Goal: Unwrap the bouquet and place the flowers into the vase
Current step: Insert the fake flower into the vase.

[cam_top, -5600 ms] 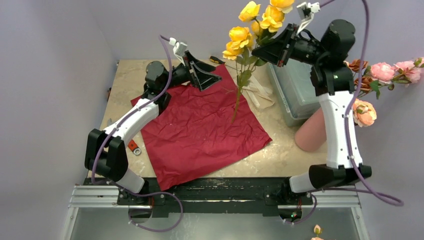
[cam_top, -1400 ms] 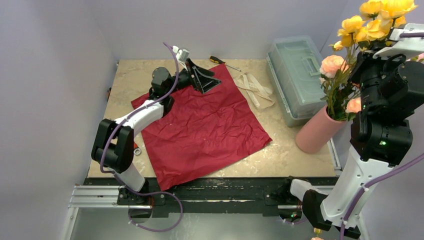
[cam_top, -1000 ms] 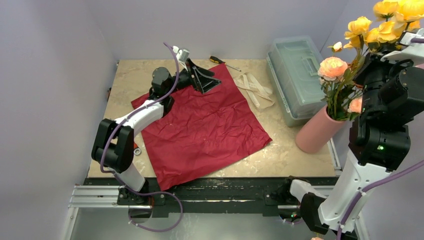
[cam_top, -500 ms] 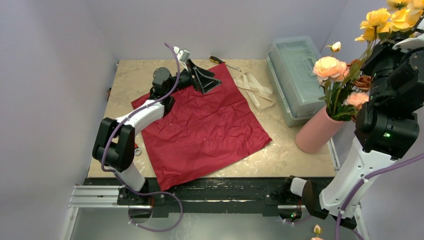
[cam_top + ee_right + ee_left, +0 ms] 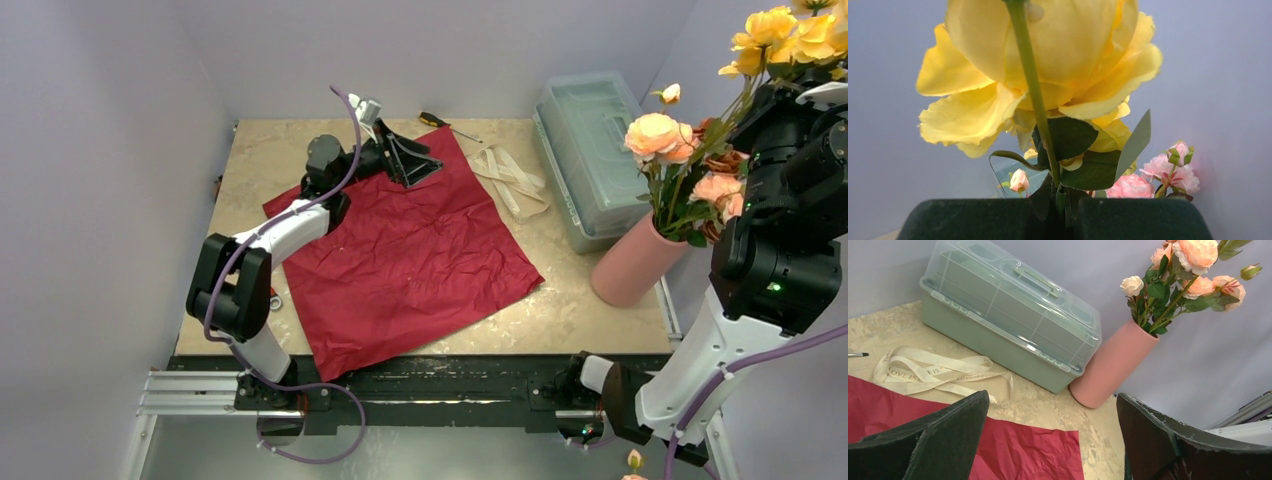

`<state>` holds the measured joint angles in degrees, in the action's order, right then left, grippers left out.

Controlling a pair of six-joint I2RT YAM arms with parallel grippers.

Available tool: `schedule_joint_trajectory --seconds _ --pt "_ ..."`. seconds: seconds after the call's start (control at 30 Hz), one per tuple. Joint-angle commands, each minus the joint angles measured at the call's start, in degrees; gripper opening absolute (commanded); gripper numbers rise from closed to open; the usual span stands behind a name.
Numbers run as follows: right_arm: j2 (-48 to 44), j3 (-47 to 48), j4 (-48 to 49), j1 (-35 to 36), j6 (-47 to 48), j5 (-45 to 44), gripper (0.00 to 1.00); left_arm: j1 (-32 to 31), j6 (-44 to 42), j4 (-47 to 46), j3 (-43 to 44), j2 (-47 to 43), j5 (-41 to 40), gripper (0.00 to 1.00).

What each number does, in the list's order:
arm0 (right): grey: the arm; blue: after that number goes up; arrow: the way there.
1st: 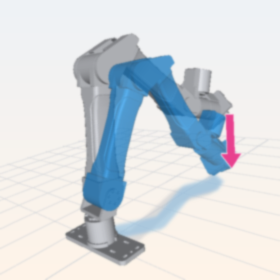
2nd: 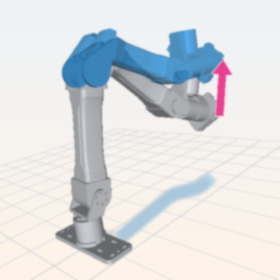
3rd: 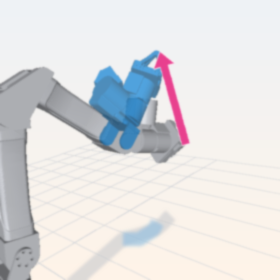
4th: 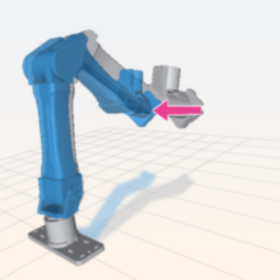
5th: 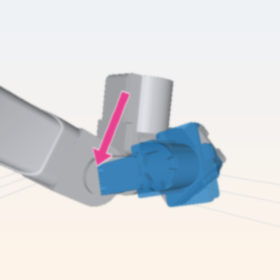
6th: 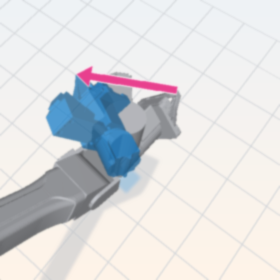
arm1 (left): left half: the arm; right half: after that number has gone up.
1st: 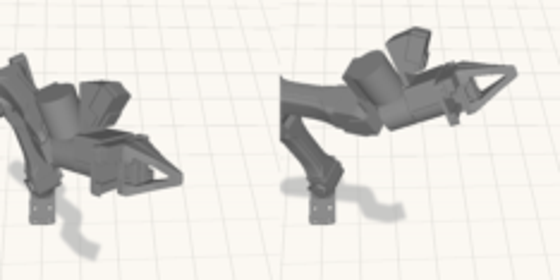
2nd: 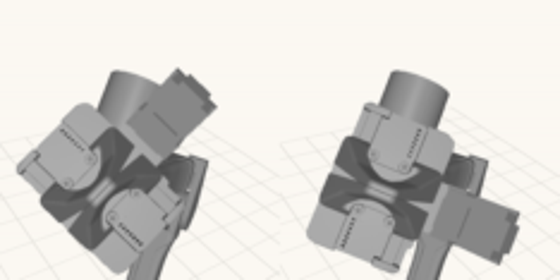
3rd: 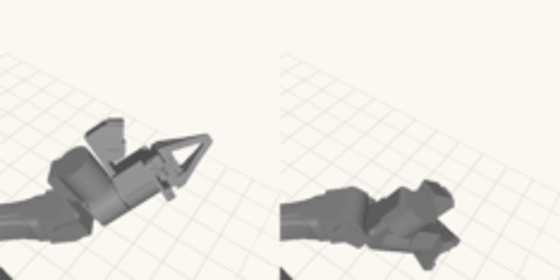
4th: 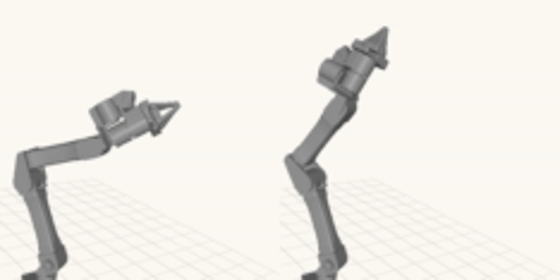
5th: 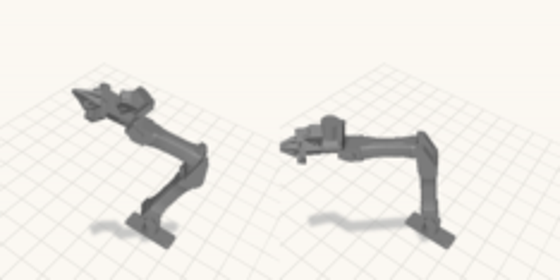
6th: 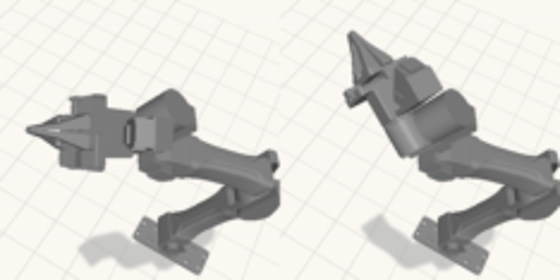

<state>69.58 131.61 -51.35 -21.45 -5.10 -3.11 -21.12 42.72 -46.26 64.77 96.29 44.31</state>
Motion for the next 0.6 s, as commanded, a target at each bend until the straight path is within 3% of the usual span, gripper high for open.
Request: schedule_joint_trajectory --seconds 0.0,0.3,0.57 --pt "-3.92 -6.46 7.61 -0.35 1.60 -0.16 0.00 0.03 0.36 -3.58 0.97 0.45 0.21 1.00" --pt "-14.34 -25.28 22.36 -0.35 2.51 7.54 0.00 0.06 0.68 -4.74 0.80 0.77 0.89 1.00" --pt "-8.62 -14.40 17.91 -0.46 -1.70 1.34 0.00 0.21 0.37 -4.54 0.93 0.69 1.29 1.00"
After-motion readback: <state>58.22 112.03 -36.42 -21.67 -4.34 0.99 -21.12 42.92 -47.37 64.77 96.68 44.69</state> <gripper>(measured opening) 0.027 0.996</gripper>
